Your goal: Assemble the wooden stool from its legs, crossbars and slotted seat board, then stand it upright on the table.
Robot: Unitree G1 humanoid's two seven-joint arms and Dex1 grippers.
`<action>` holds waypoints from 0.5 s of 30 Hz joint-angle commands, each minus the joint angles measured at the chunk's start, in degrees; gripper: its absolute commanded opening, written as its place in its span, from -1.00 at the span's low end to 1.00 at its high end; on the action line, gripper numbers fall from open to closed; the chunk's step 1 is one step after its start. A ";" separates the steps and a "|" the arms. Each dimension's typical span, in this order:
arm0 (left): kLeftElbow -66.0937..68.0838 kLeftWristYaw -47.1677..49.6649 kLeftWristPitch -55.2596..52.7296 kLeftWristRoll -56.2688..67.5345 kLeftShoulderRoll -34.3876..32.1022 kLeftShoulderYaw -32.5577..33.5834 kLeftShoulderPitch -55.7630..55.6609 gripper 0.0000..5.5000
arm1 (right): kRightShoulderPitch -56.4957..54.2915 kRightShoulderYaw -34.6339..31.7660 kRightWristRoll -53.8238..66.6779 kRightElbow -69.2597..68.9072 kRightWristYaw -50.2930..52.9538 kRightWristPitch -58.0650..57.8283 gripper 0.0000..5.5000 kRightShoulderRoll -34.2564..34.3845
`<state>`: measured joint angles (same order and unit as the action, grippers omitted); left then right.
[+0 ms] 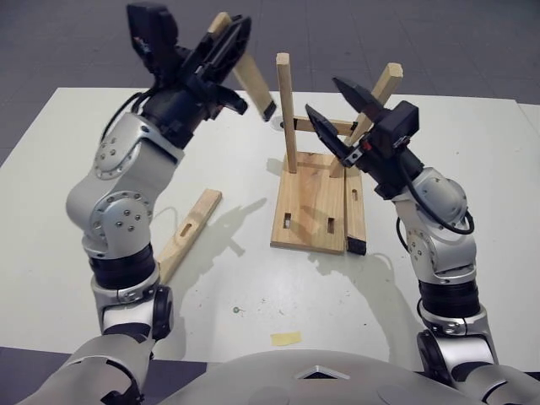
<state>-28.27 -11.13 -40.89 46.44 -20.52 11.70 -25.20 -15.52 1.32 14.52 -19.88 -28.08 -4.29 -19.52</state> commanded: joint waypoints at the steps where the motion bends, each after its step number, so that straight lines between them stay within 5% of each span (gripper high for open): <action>1: -2.22 -4.45 -4.25 3.55 -5.58 5.24 12.48 -0.85 | 3.17 -2.57 -1.27 -0.99 2.56 -1.26 0.26 -0.65; 8: 1.00 -11.26 -6.26 1.79 -14.15 10.08 24.08 -0.85 | 9.60 -5.82 -2.50 -4.01 5.73 -1.52 0.67 -0.88; 15: 8.82 -11.14 -4.95 1.26 -11.75 10.65 23.70 -0.85 | 11.66 -6.77 -2.34 -5.49 8.86 -1.82 0.96 0.58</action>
<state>-21.81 -22.18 -46.36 48.62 -32.46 21.55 -1.99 -4.05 -4.63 12.22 -24.34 -19.88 -5.72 -19.17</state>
